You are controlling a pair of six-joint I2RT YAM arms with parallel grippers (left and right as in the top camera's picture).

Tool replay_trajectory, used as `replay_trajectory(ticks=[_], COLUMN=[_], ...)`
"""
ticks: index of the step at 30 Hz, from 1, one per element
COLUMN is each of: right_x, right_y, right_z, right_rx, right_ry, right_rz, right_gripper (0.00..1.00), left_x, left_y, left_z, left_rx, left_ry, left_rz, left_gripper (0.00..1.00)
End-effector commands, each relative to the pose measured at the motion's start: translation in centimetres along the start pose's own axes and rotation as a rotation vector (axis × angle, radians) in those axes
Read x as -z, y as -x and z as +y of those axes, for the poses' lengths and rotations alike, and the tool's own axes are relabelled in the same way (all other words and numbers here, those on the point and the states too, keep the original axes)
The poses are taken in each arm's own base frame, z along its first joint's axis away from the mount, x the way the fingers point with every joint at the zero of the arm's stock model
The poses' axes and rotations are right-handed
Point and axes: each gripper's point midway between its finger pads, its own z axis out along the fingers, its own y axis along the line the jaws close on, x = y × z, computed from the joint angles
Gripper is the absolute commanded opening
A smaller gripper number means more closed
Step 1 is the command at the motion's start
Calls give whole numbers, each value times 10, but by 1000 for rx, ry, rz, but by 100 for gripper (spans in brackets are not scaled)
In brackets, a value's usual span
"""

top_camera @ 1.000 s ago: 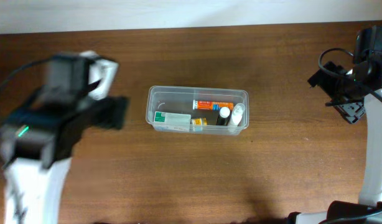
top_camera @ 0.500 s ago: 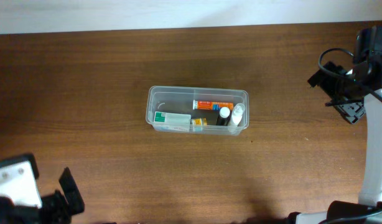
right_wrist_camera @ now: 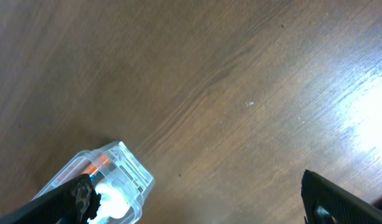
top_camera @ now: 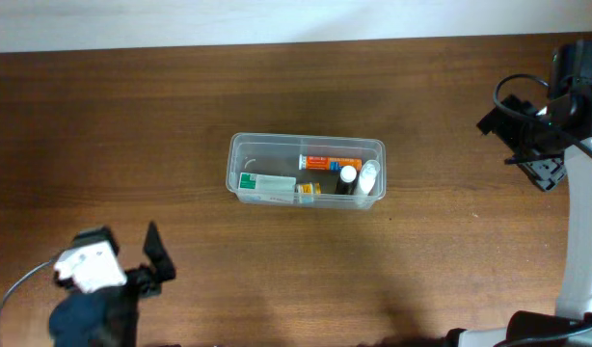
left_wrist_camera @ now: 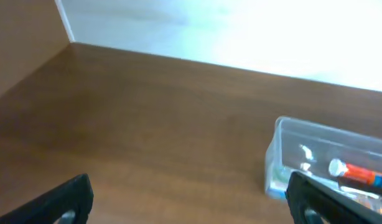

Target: Pack container

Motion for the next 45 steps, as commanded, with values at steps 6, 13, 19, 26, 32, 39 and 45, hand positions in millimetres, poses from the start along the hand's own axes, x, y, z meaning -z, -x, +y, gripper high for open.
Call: replay_trajectory(ticks=[6,13,19,26,32,39,45], right_x=[8,8,8,8,8,8,8], right_y=[3,3,3,3,3,3,3], right_z=[0,0,0,0,0,0,0], right_rx=[0,0,0,0,0,0,0], right_ry=[12,12,12,12,12,12,12], right_rz=[-22,-22,-22,-22,-22,-22,-22], right_gripper=[98,99,99,98,99,98,98], left_x=[-51,-70,-71,-71,-71,-64,-57], left_y=[-53,-82,-84,-93,-112,-100,-100], left_z=[-22,-39,-38,-37,-29,-31,-40], left_rx=[22,33,33,35,38,29,14], left_ry=[-139,-253,-246,-242,-199,-210,-260], left_rz=[32,27,29,69,142,65,-25], left_gripper=[100,100,100,100,100,100,100])
